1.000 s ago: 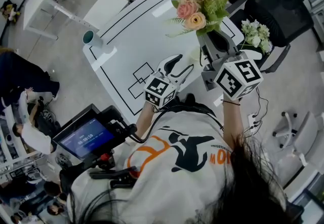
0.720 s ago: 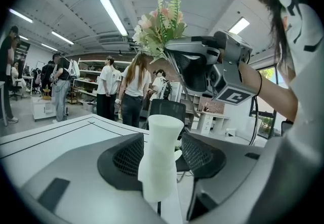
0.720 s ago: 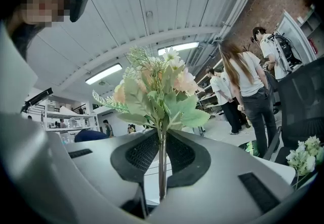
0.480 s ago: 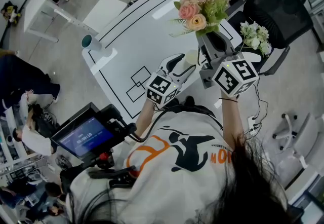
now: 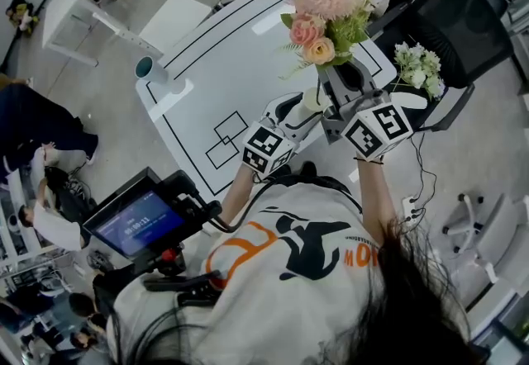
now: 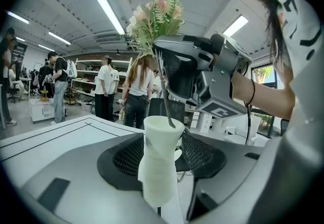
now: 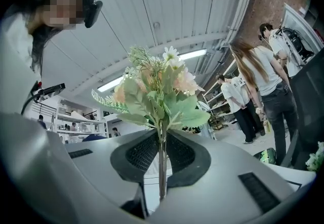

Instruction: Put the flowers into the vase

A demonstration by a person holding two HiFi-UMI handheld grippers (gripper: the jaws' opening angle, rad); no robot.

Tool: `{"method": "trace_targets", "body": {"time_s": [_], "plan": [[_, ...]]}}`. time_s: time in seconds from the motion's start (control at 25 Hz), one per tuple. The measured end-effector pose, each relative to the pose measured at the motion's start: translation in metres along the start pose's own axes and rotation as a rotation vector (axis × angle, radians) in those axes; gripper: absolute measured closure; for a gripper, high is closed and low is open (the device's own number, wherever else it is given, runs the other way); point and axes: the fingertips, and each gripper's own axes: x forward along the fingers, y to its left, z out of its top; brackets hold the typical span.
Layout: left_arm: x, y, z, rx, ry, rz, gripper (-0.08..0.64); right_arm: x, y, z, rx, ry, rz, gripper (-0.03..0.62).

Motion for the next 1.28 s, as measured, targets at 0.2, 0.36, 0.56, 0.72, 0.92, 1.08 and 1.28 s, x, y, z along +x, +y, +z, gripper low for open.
{"method": "trace_targets", "body": {"time_s": [0.2,0.36,0.56,0.72,0.92,1.08,1.28], "plan": [[0.003,0.000,-0.001,-0.004,0.000,0.010,0.333,-0.006,0.001,-0.014,-0.013,0.015,0.042,0.538],[0.004,0.000,-0.003,-0.005,0.011,0.014,0.333,-0.011,0.001,-0.020,-0.003,0.016,0.052,0.538],[0.006,0.001,-0.006,-0.003,0.022,0.019,0.333,-0.016,-0.004,-0.031,0.014,0.034,0.027,0.535],[0.009,0.000,-0.006,-0.002,0.019,0.013,0.333,-0.020,-0.010,-0.042,0.012,0.069,-0.005,0.531],[0.011,0.000,-0.005,-0.005,0.008,0.014,0.333,-0.028,-0.012,-0.055,-0.017,0.126,-0.034,0.526],[0.010,0.001,-0.003,-0.006,0.001,0.013,0.333,-0.035,-0.009,-0.064,-0.063,0.176,-0.031,0.521],[0.010,-0.001,-0.002,-0.006,-0.004,0.010,0.333,-0.045,-0.006,-0.076,-0.111,0.245,-0.032,0.511]]}}
